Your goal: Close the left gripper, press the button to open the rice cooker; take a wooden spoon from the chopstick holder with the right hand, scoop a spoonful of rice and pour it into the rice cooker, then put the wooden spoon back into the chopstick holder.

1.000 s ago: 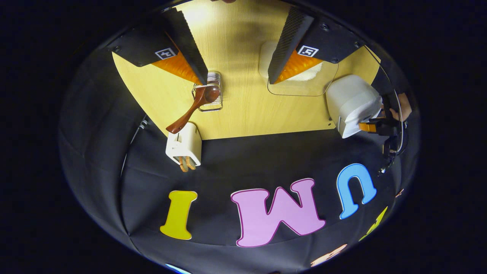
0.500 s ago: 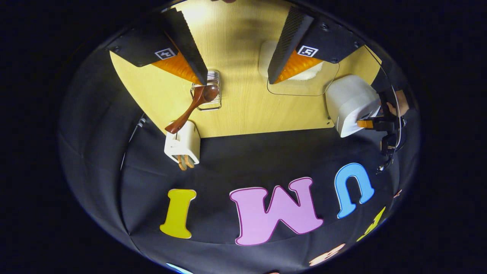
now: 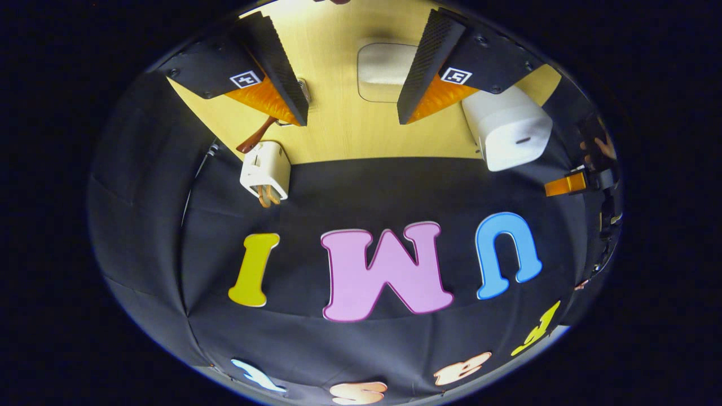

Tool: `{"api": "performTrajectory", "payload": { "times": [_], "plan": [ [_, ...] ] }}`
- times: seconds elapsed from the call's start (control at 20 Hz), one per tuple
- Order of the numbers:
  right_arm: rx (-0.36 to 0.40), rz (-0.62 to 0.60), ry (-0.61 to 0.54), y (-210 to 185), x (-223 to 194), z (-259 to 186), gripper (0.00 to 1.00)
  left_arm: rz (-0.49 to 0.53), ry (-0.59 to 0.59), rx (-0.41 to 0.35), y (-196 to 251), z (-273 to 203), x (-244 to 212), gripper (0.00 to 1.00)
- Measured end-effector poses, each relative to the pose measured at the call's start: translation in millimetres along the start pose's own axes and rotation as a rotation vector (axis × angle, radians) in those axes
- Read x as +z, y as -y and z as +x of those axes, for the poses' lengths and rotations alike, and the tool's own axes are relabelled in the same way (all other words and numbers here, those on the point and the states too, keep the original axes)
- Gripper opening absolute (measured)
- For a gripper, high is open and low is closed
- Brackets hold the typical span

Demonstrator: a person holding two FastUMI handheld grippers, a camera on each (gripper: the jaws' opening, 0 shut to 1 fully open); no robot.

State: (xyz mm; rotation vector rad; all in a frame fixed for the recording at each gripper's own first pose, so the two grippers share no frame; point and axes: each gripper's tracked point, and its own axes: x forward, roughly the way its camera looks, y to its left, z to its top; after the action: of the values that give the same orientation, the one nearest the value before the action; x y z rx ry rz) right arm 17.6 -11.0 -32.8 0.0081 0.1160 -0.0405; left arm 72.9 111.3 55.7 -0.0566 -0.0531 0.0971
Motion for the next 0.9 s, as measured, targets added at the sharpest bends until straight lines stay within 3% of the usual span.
{"api": "performTrajectory", "payload": {
  "times": [0.15,0.3,0.4,0.5,0.9],
  "plan": [
    [-0.015,0.031,0.067,-22,14,-26,0.99,-0.007,0.027,-0.070,16,-48,2,0.95],
    [-0.035,0.049,0.132,-36,13,-49,0.98,-0.066,-0.021,-0.076,21,-80,-15,0.95],
    [-0.036,0.041,0.094,-44,-4,-60,0.98,-0.118,-0.045,-0.073,23,-96,-28,0.95],
    [-0.022,0.042,0.045,-54,-19,-64,0.99,-0.106,-0.078,-0.053,20,-106,-48,0.95],
    [0.050,0.001,-0.058,-89,-52,-66,0.99,-0.074,-0.157,-0.143,32,-116,-78,0.96]
  ]
}}
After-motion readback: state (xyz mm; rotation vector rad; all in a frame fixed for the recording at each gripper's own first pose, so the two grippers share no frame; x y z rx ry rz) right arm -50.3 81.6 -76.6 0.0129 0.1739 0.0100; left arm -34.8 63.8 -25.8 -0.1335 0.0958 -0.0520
